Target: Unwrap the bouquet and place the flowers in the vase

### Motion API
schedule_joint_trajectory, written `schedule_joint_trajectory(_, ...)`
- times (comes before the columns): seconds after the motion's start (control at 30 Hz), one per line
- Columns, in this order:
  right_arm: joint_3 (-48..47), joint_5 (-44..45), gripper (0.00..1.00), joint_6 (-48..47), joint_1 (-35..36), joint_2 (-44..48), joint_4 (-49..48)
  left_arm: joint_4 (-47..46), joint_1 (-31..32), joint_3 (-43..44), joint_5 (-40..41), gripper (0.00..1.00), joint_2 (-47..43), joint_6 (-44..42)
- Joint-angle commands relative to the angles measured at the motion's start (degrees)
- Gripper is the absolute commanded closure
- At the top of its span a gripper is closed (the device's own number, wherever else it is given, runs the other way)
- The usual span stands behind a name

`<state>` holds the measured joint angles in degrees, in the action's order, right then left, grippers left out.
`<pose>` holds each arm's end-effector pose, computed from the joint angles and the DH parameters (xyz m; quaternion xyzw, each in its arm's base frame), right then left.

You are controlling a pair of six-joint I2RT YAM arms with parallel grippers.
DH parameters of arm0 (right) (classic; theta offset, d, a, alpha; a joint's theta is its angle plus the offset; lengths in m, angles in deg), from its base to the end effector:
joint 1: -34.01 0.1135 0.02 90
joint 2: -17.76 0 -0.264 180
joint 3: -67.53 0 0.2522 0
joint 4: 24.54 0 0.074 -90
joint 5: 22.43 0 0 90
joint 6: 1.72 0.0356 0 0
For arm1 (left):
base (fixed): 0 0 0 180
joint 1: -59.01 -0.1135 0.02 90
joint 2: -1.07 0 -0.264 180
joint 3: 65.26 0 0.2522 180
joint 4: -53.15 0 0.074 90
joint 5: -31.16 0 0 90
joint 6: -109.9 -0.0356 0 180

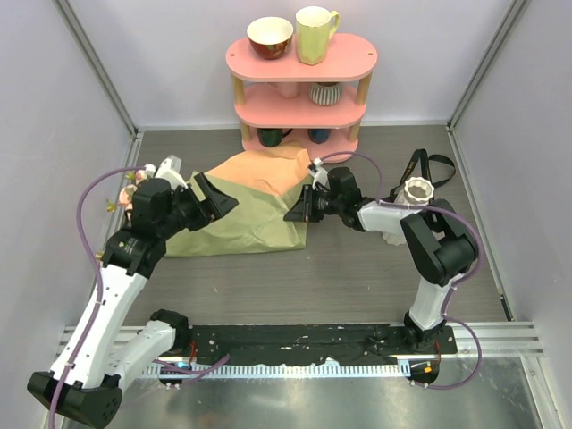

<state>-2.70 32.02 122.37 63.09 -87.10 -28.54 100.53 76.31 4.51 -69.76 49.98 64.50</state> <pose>0.3254 0.2046 0.1729 -0.1149 0.8331 0.4729 0.2628 0.1695 -0.0599 0.3536 -0.1511 0.8345 -0.3387 0.4075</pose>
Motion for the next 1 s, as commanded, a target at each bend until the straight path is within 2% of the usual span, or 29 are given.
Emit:
schedule_joint_trajectory(0.0, 4.9, -4.7, 0.78, -2.6, 2.9, 7.6, -2.5, 1.6, 0.3, 6.3, 0.8, 0.2, -1.4, -2.5)
schedule_joint_trajectory(0.03, 5.7, -6.5, 0.67, -2.6, 3.5, 8.3, -3.0, 1.9, 0.2, 6.9, 1.0, 0.2, -1.4, -2.9)
schedule_joint_trajectory(0.13, 7.5, -7.2, 0.54, -2.6, 6.3, 10.4, -3.6, 2.7, 0.3, 8.9, 1.2, 0.19, -1.2, -3.6)
schedule_joint_trajectory(0.33, 9.3, -2.0, 0.45, -5.8, 11.3, 17.3, 3.2, 4.2, 0.2, 10.6, 1.3, 0.19, -1.4, -3.8)
schedule_joint_trajectory(0.5, 15.0, 1.6, 0.34, -7.1, 13.2, 26.2, 6.6, 6.4, 0.2, 11.8, 1.6, 0.19, -2.7, -4.3)
schedule_joint_trajectory(0.6, 20.1, 2.0, 0.31, -6.1, 13.6, 28.8, 6.2, 7.2, 0.3, 12.5, 1.8, 0.18, -3.4, -4.4)
schedule_joint_trajectory(0.73, 25.7, -0.3, 0.31, -2.2, 13.8, 30.3, -0.1, 8.2, 0.3, 13.2, 2.1, 0.18, -3.4, -5.0)
schedule_joint_trajectory(0.97, 29.3, -0.6, 0.31, 4.4, 15.7, 24.8, -6.7, 10.1, 0.2, 11.7, 2.2, 0.16, -0.7, -5.1)
